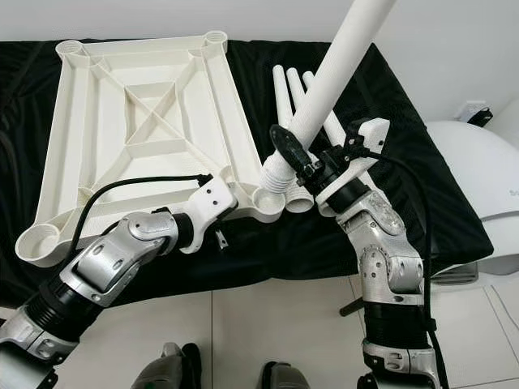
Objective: Building children table
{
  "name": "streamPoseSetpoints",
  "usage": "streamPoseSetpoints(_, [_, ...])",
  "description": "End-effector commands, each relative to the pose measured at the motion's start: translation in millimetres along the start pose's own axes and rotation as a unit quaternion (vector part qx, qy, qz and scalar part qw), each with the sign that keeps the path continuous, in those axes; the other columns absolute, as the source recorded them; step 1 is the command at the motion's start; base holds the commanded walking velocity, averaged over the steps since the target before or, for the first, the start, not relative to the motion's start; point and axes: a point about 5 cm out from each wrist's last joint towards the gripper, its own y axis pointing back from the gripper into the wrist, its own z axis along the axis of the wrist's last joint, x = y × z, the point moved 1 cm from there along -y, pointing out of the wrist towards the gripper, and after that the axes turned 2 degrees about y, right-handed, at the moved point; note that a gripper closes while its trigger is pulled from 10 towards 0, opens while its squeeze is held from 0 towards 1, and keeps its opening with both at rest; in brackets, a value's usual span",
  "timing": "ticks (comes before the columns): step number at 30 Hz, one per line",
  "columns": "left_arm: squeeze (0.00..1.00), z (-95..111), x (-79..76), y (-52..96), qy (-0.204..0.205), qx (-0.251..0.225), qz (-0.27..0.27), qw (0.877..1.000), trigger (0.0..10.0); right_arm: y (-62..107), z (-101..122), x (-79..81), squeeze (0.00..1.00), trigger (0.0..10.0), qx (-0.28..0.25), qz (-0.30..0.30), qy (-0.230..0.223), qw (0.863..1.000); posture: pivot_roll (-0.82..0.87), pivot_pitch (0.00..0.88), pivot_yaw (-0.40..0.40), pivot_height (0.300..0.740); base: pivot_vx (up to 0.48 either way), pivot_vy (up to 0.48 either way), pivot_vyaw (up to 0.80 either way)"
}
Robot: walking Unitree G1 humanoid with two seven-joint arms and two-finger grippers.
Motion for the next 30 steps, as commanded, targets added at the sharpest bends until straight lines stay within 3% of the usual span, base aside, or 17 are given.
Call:
streamPoseSetpoints(1, [0.00,-1,-4.9,-0.8,-0.007,0.005,-0.041,0.999,1.3,1.6,0,3.9,0.00,10.0,0.007,0.013,0.006,1.000,-0.04,0.173,0.024,0.740,0.000,0.000,0.00])
streamPoseSetpoints(2, [0.00,-1,-5.0,0.2,-0.007,0.003,-0.044,0.999,0.0,3.3,-2,4.4,0.00,10.0,0.014,0.017,0.006,1.000,-0.04,0.172,0.026,0.740,0.000,0.000,0.00])
streamPoseSetpoints(26, [0.00,-21,11.2,13.0,-0.028,0.041,-0.027,0.998,0.0,13.4,-17,-4.4,0.00,10.0,0.058,0.041,0.018,0.997,-0.03,0.195,0.004,0.740,0.000,0.000,0.00])
streamPoseSetpoints(27, [0.00,-23,13.0,14.4,-0.028,0.046,-0.022,0.998,10.0,13.8,-19,-4.4,0.00,10.0,0.061,0.045,0.020,0.997,-0.03,0.197,0.002,0.740,0.000,0.000,0.00])
streamPoseSetpoints(30, [0.00,-25,13.4,15.4,-0.025,0.054,-0.023,0.998,10.0,14.1,-21,-5.8,0.00,10.0,0.063,0.049,0.016,0.997,-0.03,0.199,-0.002,0.740,0.000,0.000,0.00])
